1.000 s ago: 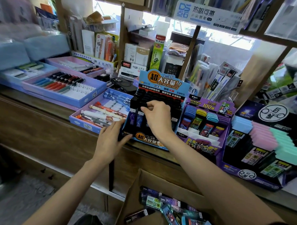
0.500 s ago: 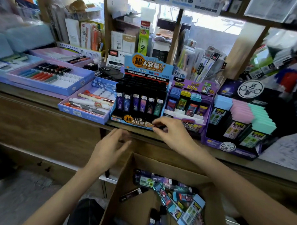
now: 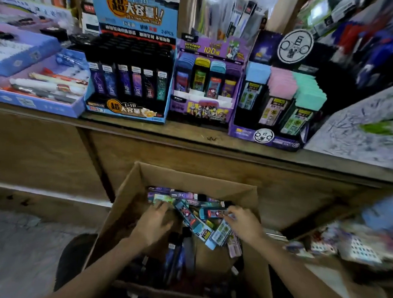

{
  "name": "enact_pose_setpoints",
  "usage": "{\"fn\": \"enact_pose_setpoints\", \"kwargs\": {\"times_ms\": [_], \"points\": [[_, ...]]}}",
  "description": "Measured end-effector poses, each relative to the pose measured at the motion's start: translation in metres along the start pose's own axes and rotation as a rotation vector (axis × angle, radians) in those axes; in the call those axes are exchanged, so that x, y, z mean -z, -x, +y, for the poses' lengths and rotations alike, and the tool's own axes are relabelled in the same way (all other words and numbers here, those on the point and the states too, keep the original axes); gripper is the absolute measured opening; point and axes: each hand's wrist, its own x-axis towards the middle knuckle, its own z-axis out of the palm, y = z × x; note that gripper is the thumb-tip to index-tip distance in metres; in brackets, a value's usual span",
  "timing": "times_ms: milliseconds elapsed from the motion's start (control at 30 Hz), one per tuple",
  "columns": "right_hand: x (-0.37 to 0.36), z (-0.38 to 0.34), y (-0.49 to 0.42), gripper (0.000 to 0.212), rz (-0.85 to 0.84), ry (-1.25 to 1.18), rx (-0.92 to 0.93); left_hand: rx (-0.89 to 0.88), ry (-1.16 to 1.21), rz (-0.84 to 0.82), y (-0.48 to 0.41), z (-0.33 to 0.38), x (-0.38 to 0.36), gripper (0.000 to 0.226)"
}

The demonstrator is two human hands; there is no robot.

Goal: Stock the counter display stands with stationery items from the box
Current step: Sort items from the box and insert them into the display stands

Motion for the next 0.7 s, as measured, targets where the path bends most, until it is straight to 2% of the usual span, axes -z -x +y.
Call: {"fn": "enact_pose_setpoints", "kwargs": {"times_ms": [100, 233, 333, 433, 600, 700], "points": [[-0.031, 0.011, -0.002, 0.027, 0.114, 0.006, -0.098, -0.040, -0.127, -0.018, -0.013, 0.001, -0.021, 0.053], [-0.071, 0.006, -0.001, 0.055, 0.139, -0.190, -0.217, -0.143, -0.213, -0.029, -0.028, 0.014, -0.040, 0.053], [-0.085, 0.007, -0.002, 0.066, 0.096, -0.219, -0.278, -0.143, -0.226, -0.181, -0.027, 0.021, -0.060, 0.057], [-0.091, 0.011, 0.000, 0.068, 0.036, -0.214, -0.204, -0.143, -0.276, -0.269, -0.017, 0.018, -0.071, 0.059], [-0.100, 0.009, 0.010, 0.068, 0.013, -0.034, -0.077, -0.227, -0.419, -0.152, -0.005, 0.017, -0.065, 0.047], [-0.101, 0.005, 0.015, 0.069, 0.003, -0.105, -0.079, -0.181, -0.362, -0.126, 0.003, 0.017, -0.066, 0.046]]}}
